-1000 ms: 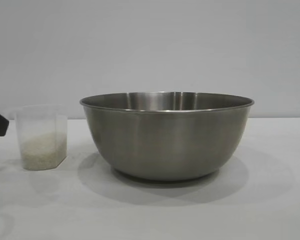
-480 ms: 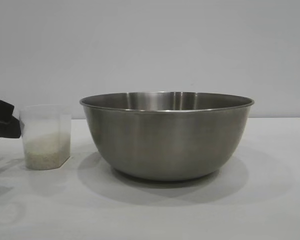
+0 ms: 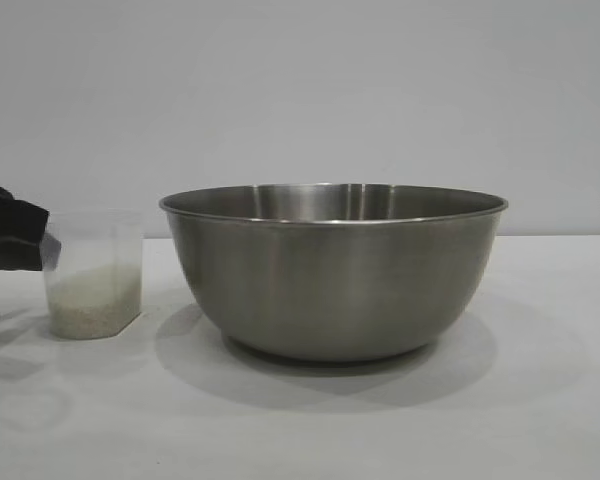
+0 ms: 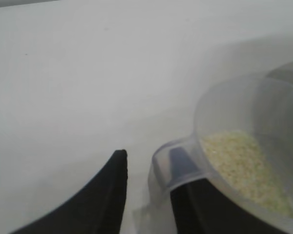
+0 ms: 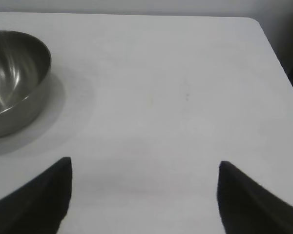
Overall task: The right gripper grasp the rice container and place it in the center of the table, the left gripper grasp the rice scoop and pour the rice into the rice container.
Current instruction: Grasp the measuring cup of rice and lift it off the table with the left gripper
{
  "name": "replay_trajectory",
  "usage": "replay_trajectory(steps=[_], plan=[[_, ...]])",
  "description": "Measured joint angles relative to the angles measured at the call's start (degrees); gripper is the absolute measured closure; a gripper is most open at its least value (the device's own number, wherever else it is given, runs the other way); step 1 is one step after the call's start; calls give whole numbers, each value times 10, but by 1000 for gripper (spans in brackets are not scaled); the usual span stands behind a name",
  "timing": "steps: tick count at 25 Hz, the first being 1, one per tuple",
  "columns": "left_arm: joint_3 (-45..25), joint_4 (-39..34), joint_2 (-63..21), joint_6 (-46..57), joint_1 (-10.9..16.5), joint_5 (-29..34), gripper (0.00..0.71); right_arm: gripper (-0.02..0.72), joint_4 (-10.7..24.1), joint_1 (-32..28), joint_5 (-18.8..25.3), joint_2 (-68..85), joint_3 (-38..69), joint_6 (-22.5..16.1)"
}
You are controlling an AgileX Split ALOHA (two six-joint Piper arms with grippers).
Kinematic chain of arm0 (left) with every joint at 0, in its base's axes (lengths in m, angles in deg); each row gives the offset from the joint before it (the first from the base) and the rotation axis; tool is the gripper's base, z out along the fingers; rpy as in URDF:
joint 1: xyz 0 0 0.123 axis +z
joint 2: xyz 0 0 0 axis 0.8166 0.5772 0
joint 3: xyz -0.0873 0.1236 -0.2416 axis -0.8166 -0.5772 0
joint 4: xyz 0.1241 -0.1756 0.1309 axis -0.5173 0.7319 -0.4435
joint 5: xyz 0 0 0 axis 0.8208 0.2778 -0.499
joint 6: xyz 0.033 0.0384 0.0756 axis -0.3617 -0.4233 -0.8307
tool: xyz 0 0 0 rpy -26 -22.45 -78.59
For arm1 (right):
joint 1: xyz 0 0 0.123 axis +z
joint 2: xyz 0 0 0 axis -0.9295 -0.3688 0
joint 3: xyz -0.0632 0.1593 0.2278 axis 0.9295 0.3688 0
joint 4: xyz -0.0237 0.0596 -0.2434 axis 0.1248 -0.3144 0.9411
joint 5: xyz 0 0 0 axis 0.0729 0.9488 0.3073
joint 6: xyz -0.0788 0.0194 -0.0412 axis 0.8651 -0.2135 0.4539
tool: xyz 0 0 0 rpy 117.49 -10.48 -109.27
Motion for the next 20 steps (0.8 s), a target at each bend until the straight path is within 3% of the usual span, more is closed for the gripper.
replay_trajectory(steps=[5,11,20], plan=[[26,-9,13,0,0,0,487,164,1,0,0,0,0,0],[35,-32,13,-2,0,0,710,164,1,0,0,0,0,0],[35,-33,-5,-70,0,5,710,164,1,0,0,0,0,0]])
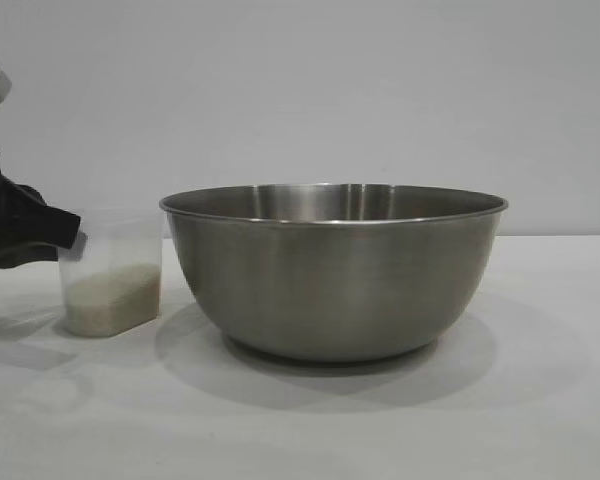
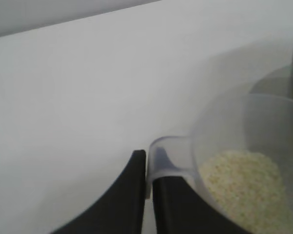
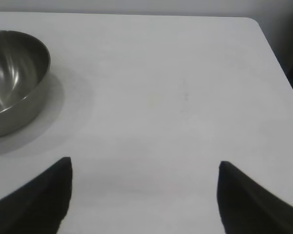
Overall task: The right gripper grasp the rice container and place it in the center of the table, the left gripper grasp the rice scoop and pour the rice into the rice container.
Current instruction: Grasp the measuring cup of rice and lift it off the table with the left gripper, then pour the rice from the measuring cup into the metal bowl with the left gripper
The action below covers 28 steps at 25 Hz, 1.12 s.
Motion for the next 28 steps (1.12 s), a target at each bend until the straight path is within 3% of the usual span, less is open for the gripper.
replay_trajectory(steps=[10,28], plan=[[41,11,-107,-83,0,7,710,164,0,0,0,0,0,0],[248,-304,-111,-138,-5,7,710,164,1,0,0,0,0,0]])
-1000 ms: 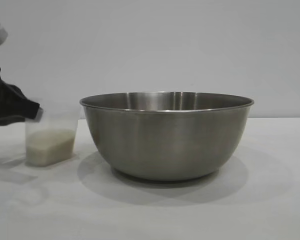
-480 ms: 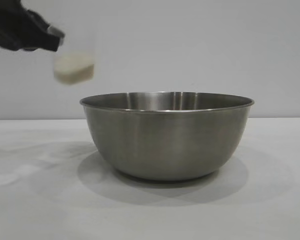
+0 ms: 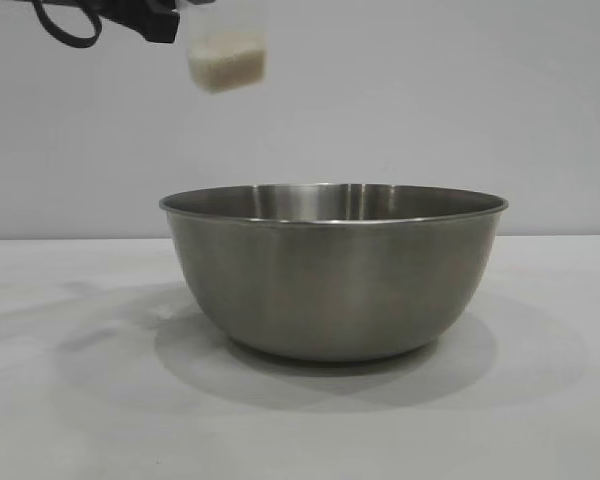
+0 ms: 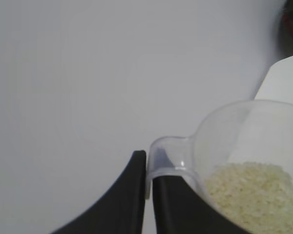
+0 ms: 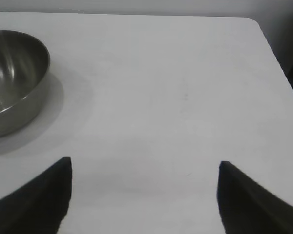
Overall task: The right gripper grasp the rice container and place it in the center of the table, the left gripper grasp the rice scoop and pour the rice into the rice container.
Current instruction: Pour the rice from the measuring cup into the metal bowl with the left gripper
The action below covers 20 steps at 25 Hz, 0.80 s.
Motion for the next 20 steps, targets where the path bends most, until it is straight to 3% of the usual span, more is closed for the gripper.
replay_trajectory(steps=[4,11,20], plan=[[20,-42,0,-25,-29,12,710,164,0,0,0,0,0,0],[22,-62,0,-192,-97,100,710,164,0,0,0,0,0,0],[22,-41,0,-413,-123,135,710,164,0,0,0,0,0,0]])
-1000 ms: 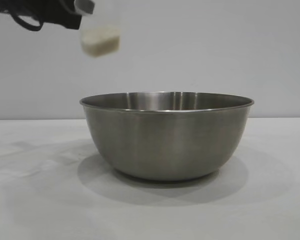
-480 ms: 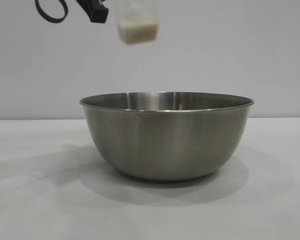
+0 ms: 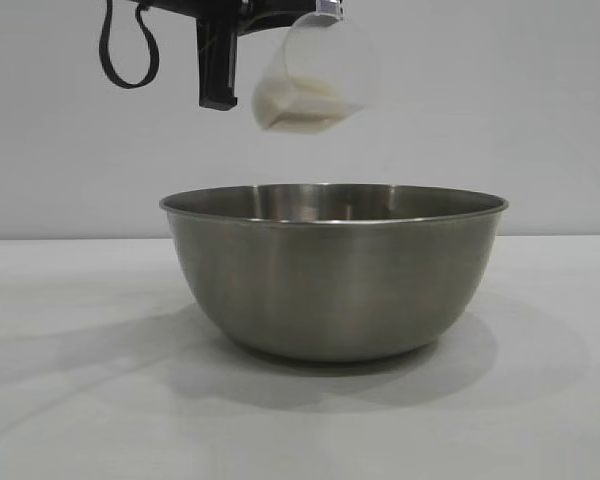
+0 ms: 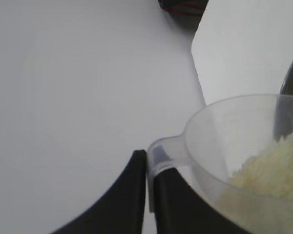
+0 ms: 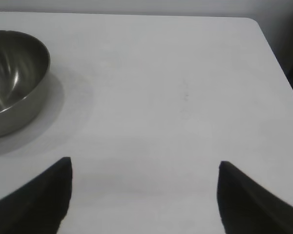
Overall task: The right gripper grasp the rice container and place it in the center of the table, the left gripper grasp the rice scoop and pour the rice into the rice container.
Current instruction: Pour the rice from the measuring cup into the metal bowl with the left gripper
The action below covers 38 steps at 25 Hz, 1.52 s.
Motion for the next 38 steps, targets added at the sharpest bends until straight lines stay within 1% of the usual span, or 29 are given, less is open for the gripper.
replay_trajectory(steps=[7,13,25,29,32,38], plan=[[0,9,0,-139,-3,10,710,164,0,0,0,0,0,0],[0,9,0,-232,-3,11,710,164,0,0,0,0,0,0],[0,8,0,-347,-3,10,710,164,0,0,0,0,0,0],[0,8,0,-387,-3,4,710,164,0,0,0,0,0,0],[0,8,0,-441,-3,-6,710,164,0,0,0,0,0,0],[0,4,0,-546,-3,-50,710,164,0,0,0,0,0,0]])
